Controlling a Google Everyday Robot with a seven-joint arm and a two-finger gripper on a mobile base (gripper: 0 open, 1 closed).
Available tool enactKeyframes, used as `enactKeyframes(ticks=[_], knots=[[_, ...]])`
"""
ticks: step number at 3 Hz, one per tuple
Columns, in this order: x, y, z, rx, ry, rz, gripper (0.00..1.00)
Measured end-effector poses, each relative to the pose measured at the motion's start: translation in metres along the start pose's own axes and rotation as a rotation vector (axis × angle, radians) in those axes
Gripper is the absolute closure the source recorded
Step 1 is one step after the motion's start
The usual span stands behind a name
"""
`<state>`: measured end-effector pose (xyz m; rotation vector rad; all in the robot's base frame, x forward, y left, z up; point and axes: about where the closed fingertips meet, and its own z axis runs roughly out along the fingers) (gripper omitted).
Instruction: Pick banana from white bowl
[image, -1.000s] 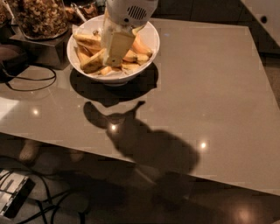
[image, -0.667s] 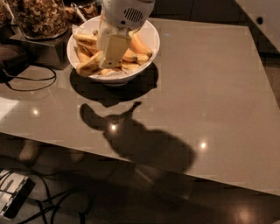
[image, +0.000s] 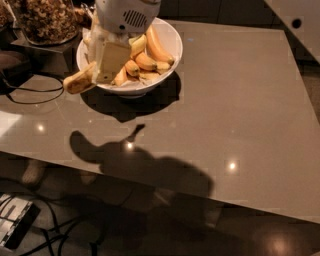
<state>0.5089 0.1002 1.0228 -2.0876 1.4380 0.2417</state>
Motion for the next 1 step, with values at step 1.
enactKeyframes(ticks=[1], knots=[[-0.0002,0.0,0.0,0.0,0.0,0.0,1.0]])
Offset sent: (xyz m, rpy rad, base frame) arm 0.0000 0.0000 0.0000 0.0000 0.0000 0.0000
